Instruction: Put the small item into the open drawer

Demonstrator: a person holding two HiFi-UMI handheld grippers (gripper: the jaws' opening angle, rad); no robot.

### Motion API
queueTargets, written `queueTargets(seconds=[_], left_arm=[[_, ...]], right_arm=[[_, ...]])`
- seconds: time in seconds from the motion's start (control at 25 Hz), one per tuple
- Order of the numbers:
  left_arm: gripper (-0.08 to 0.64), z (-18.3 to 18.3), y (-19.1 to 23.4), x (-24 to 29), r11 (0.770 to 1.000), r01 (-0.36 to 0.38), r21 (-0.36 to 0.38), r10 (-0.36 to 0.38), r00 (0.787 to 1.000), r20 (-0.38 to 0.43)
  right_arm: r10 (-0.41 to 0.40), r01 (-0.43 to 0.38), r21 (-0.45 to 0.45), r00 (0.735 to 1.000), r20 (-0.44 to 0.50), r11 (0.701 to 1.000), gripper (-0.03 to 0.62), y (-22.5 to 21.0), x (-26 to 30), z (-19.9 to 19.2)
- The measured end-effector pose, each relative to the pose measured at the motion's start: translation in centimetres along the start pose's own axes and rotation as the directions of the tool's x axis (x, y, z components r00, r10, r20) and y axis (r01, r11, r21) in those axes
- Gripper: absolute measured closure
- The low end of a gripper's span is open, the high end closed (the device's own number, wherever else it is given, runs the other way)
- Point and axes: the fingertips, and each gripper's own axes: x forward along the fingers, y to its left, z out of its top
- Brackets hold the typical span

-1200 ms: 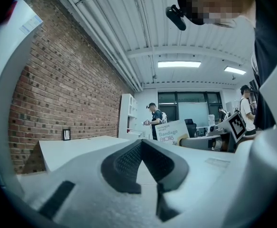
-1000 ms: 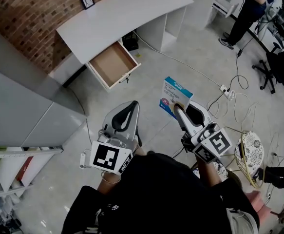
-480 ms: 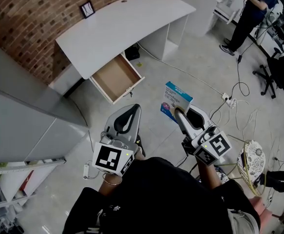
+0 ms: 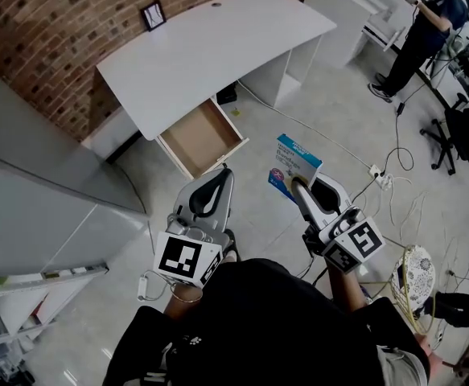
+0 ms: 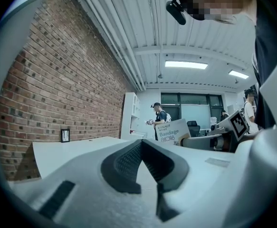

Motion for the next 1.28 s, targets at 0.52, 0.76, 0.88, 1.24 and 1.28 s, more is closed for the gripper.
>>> queueTargets(seconds=[0.52, 0.76, 0.88, 1.24, 1.28], left_arm=[[0.566, 0.5, 6.8, 2.1, 1.0, -0.022, 0.011, 0.022, 1.0, 0.006], [0.566, 1.1, 10.3, 2.4, 0.999, -0.046, 0.025, 0.045, 0.999, 0.017], [0.566, 1.5, 12.2, 2.2, 0.998, -0.064, 0.025, 0.064, 0.998, 0.016], [0.566, 0.7, 15.0, 1.1, 0.989, -0.147, 0.012, 0.147, 0.989, -0.009], [0.566, 0.6, 15.3, 1.0, 0.987, -0.163, 0.011, 0.163, 0.987, -0.012]], right_arm=[[0.008, -0.008, -0.007, 1.0, -0.002, 1.0, 0.497, -1.2, 6.9, 0.5], [0.036, -0.036, -0.006, 0.999, 0.003, 0.999, 0.497, -1.2, 10.7, 0.6], [0.059, -0.059, 0.0, 0.998, -0.006, 0.998, 0.497, -0.8, 12.8, 0.5], [0.129, -0.129, 0.03, 0.992, -0.015, 0.991, 0.497, -1.0, 16.4, 0.3], [0.144, -0.143, 0.031, 0.989, -0.021, 0.989, 0.497, -1.2, 16.8, 0.3]])
